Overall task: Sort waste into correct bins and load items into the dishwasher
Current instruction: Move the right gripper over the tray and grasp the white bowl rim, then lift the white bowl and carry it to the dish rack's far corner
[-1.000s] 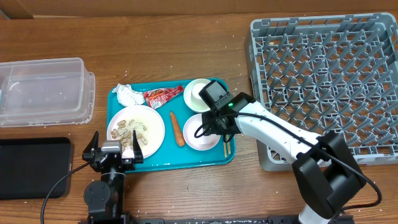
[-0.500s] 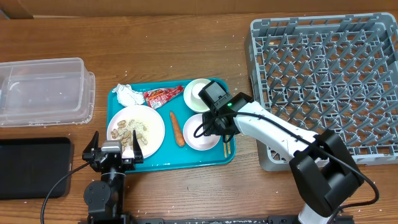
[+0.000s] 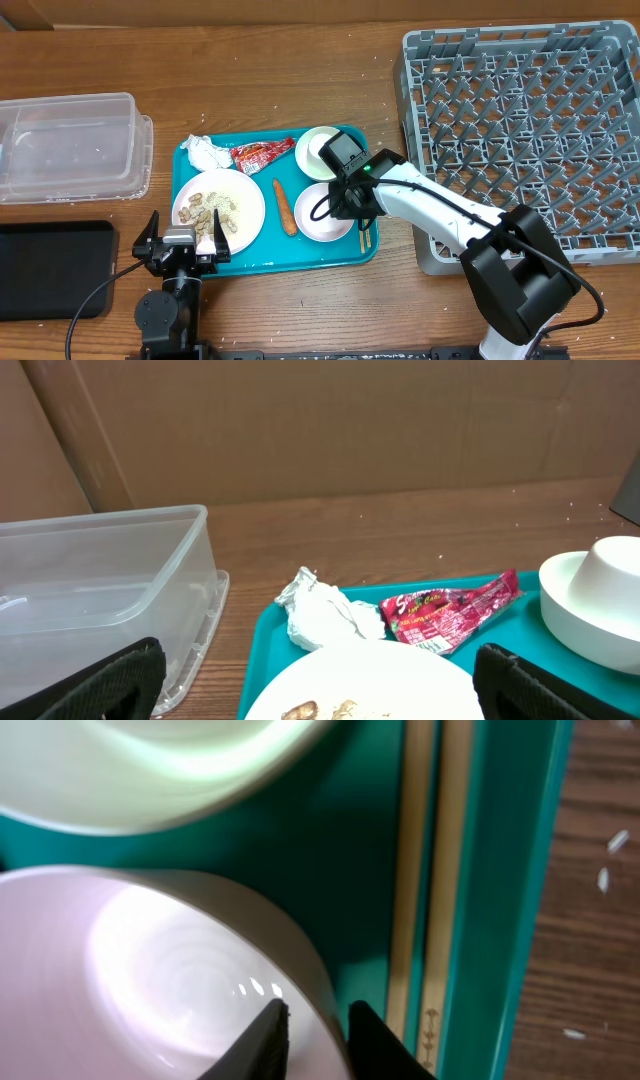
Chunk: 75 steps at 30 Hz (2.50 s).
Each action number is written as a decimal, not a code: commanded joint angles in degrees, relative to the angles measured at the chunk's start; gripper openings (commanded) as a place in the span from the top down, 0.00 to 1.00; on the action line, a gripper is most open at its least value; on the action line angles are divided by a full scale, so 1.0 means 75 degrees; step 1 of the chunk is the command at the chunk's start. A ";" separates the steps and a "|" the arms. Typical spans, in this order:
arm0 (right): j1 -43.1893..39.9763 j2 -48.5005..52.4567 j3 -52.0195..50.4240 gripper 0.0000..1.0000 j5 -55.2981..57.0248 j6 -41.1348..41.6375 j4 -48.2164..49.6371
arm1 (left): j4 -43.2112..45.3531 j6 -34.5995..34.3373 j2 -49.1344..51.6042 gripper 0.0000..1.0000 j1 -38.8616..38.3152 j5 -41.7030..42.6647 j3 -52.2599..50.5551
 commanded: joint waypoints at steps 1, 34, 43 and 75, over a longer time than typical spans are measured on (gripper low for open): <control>0.0003 0.0044 0.0315 0.85 0.0093 0.0000 -0.0216 | -0.0006 -0.0023 -0.0079 0.00 0.0050 -0.0050 -0.0035; -0.1853 -0.2588 0.1518 0.96 0.0090 -0.1017 -0.2451 | -0.0006 -0.0023 -0.0079 0.00 0.0050 -0.0050 -0.0035; -0.4951 -0.3888 0.1515 0.96 0.0729 -0.1218 -0.1209 | -0.0006 -0.0023 -0.0079 0.00 0.0050 -0.0050 -0.0035; -0.7178 0.0332 0.1384 0.92 0.5120 -0.8376 0.5636 | -0.0006 -0.0023 -0.0079 0.00 0.0050 -0.0050 -0.0035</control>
